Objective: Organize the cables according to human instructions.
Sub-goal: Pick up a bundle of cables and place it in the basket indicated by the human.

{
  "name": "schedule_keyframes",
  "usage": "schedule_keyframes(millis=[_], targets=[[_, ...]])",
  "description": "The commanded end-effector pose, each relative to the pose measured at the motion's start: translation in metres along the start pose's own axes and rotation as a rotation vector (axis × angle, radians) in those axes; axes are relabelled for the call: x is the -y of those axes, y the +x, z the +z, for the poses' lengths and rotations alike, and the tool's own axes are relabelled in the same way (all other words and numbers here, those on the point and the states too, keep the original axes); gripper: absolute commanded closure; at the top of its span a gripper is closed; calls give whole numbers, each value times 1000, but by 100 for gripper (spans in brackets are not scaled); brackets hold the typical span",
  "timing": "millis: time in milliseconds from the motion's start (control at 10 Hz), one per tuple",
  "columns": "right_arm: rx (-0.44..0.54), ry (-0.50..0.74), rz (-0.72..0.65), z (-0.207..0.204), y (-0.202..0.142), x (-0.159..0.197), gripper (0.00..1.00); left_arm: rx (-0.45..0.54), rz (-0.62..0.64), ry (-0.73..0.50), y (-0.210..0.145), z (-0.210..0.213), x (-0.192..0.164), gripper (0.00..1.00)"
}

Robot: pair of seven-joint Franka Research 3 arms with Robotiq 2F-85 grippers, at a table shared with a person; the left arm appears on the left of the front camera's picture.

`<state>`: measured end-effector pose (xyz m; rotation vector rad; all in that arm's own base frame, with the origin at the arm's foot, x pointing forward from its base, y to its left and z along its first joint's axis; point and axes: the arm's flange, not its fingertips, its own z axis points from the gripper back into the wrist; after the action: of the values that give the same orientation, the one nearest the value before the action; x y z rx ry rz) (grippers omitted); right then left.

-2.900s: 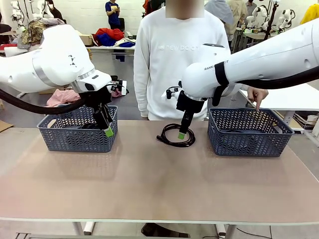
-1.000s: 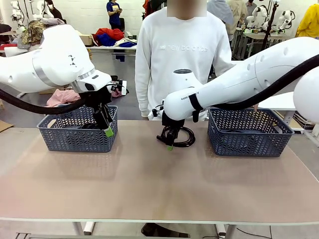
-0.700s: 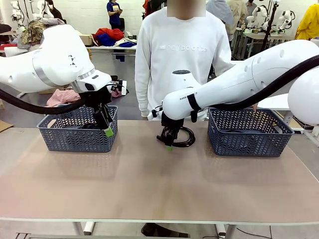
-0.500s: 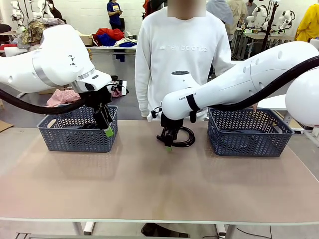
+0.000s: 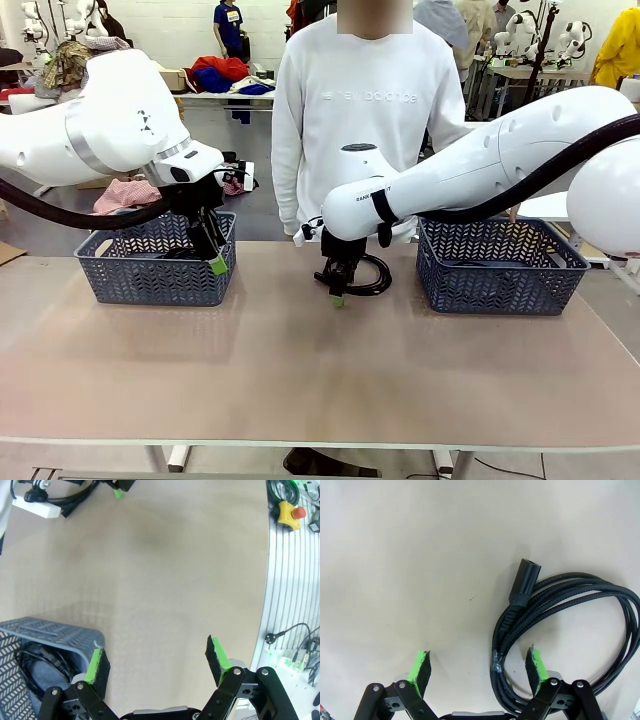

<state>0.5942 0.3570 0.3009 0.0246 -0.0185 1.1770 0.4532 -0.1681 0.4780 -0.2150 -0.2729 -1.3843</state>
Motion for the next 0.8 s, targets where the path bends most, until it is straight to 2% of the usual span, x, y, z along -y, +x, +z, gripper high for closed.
schedule_keyframes(millis=[0, 700], targets=[[-5, 27, 22, 4, 6, 2, 0, 2, 1, 8, -2, 1, -1, 0], [-8, 67, 26, 3, 8, 2, 0, 2, 1, 8, -2, 1, -1, 0]])
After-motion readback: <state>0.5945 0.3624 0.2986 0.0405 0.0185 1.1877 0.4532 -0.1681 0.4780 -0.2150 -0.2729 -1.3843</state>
